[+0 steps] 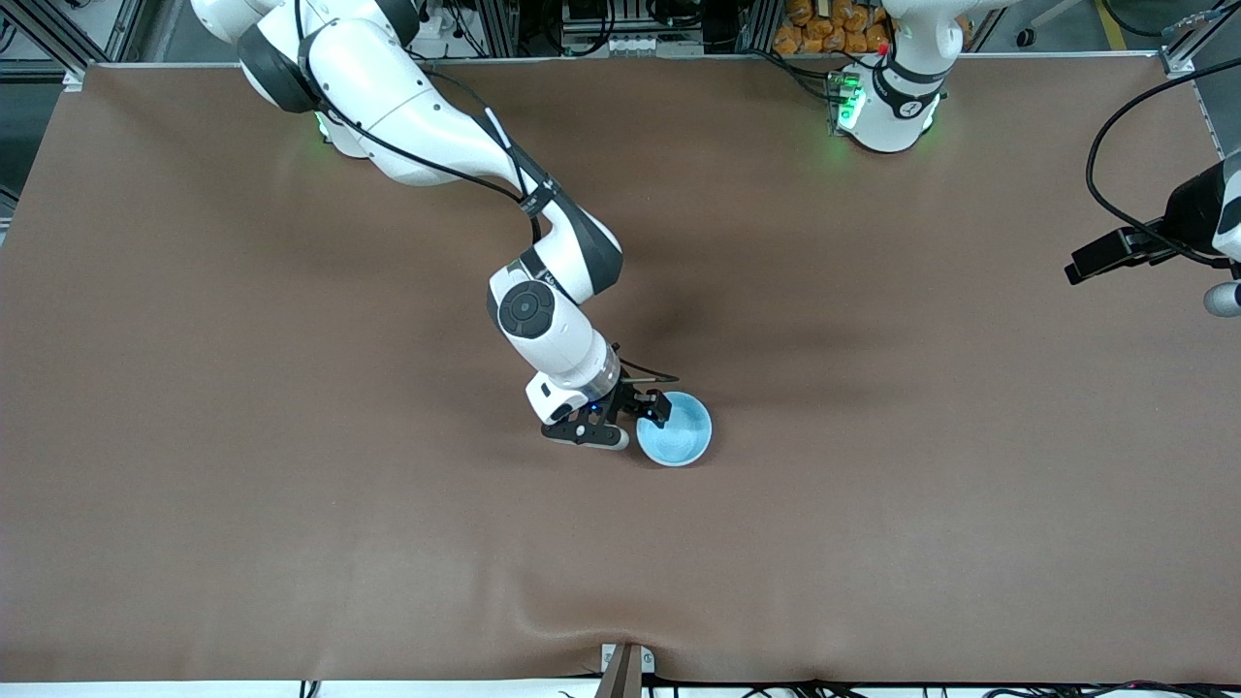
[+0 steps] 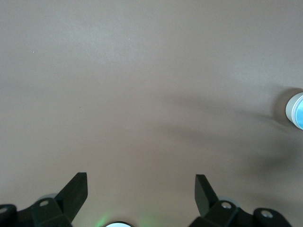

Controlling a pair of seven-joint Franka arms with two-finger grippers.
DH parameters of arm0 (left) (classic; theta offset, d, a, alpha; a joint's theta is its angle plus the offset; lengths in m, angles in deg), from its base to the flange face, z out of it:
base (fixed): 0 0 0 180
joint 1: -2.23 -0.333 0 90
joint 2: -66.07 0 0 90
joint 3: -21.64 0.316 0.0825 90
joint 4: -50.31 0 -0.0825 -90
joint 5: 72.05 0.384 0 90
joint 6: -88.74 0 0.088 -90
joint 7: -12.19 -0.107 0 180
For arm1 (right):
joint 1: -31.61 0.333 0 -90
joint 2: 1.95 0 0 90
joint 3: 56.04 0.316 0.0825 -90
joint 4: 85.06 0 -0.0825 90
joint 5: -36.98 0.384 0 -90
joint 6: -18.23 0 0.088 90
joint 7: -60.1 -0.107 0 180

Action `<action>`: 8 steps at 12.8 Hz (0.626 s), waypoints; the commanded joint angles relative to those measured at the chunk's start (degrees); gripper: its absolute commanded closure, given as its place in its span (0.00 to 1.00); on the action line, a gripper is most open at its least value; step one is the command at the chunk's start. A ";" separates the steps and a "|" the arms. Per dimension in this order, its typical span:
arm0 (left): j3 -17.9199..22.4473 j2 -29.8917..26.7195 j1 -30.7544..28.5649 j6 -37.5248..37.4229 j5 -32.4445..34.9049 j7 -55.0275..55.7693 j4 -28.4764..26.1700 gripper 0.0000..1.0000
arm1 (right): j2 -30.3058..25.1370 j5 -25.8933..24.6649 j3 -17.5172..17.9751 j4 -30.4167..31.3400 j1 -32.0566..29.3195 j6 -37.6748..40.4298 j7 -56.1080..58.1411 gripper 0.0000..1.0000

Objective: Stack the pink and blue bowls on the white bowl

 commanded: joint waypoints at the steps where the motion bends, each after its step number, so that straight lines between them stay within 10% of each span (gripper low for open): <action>1: -0.20 -1.28 -0.48 0.84 -0.84 -1.39 -1.17 0.00 | -0.66 -0.98 -0.05 -1.61 -0.62 0.68 -0.13 0.00; 8: -0.81 -2.07 -0.13 -0.13 -0.84 -1.47 -0.29 0.00 | -19.88 -2.39 -0.31 7.25 -11.40 29.30 5.93 0.00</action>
